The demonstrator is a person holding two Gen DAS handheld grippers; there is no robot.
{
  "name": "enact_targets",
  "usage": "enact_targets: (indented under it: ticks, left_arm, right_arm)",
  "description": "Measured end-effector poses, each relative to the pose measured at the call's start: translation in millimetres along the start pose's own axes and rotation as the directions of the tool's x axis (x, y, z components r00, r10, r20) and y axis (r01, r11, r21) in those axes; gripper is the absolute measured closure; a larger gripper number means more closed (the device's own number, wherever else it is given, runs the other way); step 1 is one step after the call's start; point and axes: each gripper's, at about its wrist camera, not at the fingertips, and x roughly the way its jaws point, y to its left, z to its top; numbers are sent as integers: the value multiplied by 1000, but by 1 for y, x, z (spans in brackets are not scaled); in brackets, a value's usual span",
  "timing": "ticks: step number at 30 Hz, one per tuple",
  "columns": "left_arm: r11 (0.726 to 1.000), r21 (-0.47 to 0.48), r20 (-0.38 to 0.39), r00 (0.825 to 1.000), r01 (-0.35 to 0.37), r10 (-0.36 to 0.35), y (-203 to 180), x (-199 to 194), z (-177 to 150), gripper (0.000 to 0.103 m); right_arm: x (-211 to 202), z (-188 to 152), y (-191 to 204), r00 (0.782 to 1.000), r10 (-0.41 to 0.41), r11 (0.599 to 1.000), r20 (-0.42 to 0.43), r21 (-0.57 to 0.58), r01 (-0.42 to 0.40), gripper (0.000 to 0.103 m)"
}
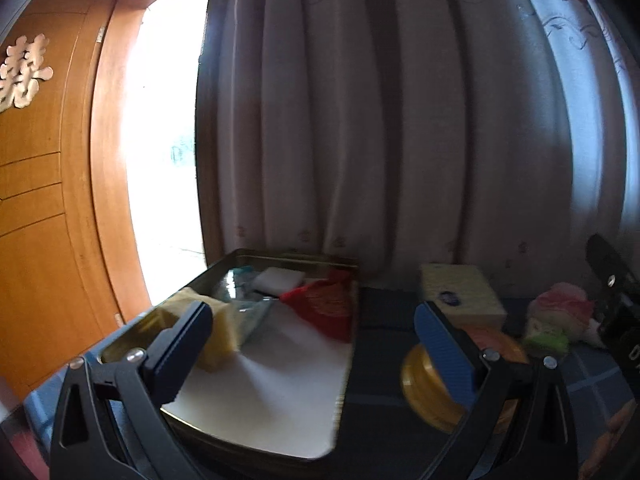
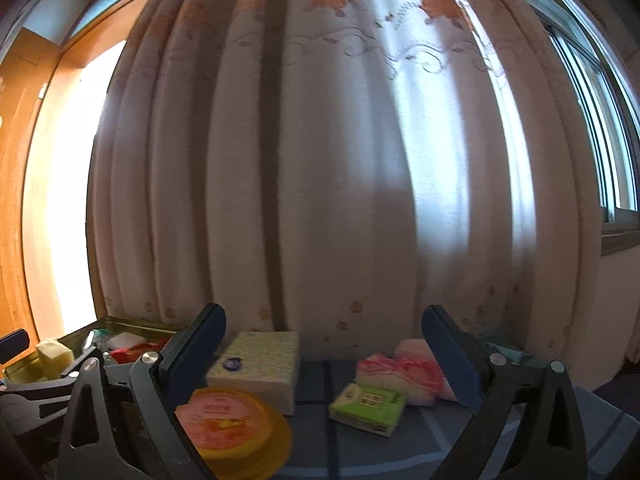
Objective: Organize soft objects
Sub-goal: 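Withdraw both tools from the tray back toward the table items, then grasp the clear plastic bag with the right tool while the left tool grasps the teal cloth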
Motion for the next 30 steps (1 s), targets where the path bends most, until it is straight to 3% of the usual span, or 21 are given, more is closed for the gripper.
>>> enact_targets:
  ticks: [7,15,19,22,30]
  left_arm:
    - [994,56,11,996,90,-91,-41,-8,-2,1]
    - [974,97,-14,979,203,-203,-87,-18,-5,1]
    - [958,117,-30,965,262,-260,-110,-21,-8,1]
    - [944,133,-49,953,302,-298,-126,-24,-10,1]
    - [908,185,-111,926,376,-361,-168,-32,-14,1]
  right_arm:
    - [8,-2,-40,994,-82,997,-73,-21,80,3]
    - [17,-8,-110,964,-164,986,-212,5,169,3]
    - [21,-11,-150,933,-213,974,-290,15,227,3]
    - [28,-14,-174,896,-254,964,-363,-19,266,3]
    - [45,-29,-225,801,-181,964,-571,60,261,3]
